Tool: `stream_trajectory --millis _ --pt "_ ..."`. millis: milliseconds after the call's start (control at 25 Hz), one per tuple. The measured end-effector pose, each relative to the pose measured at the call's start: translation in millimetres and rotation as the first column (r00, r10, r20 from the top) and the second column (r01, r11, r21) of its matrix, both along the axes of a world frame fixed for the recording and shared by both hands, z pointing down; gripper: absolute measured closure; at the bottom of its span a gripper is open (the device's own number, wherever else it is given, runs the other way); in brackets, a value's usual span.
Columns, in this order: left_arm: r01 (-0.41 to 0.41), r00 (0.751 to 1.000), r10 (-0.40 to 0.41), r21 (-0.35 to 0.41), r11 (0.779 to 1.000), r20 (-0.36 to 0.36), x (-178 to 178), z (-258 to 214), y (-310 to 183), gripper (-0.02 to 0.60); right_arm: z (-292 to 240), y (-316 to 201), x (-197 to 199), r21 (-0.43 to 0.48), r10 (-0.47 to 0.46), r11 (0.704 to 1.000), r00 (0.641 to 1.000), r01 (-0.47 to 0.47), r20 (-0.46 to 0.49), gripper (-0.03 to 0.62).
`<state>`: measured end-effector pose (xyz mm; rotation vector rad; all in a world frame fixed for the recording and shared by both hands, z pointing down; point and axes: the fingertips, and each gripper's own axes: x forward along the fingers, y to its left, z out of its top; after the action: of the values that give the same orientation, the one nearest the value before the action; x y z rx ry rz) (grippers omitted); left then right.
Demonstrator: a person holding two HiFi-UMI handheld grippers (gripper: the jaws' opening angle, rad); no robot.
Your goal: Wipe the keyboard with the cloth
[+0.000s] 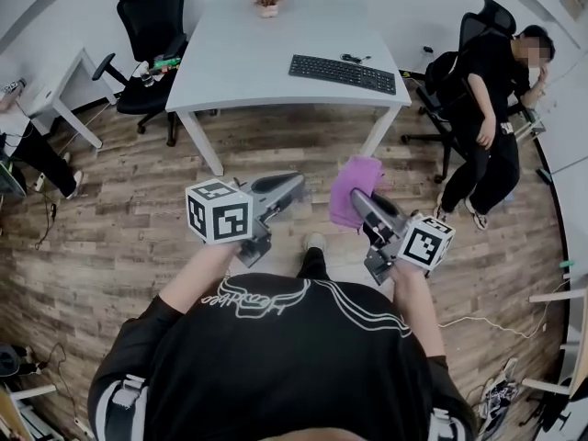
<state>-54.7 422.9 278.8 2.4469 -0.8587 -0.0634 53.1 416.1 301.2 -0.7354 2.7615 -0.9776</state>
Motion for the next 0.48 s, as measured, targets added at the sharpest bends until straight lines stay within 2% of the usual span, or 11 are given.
stream_trajectory --millis 240,480 --pt "0.039 0.999 -0.037 -0.047 0.998 0.040 -8 19 -85 0.579 14 -91 -12 -0.019 -0.046 0.999 0.998 0.047 0.034 0.533" --pt "0.074 0.996 -0.068 -0.106 0.992 0.059 7 33 -206 0.578 28 -204 -2 -0.076 -0.090 0.993 0.995 0.093 0.033 0.533"
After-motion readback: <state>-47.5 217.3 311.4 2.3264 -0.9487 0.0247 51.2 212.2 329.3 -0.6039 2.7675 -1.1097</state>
